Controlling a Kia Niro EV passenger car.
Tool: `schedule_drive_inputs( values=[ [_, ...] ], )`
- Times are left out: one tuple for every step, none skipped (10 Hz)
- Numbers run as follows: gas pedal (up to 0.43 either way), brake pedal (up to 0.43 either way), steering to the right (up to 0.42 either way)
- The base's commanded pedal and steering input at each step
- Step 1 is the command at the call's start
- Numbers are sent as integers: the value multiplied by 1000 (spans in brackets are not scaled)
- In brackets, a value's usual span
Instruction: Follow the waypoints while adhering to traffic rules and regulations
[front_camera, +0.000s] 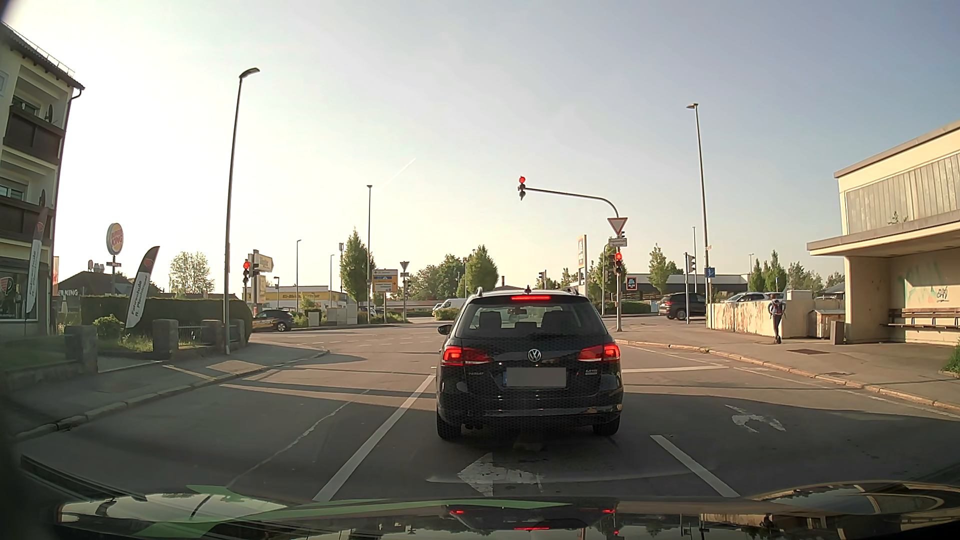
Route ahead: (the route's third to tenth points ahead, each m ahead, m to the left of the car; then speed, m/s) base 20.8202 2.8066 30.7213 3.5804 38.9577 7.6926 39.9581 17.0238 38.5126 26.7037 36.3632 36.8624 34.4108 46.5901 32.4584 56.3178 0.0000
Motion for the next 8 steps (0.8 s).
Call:
schedule_drive_inputs(
  values=[
    [0, 354, -6],
    [0, 354, -5],
    [0, 354, -5],
    [0, 354, -5],
    [0, 354, -5],
    [0, 354, -5],
    [0, 354, -5],
    [0, 354, -5]
  ],
)
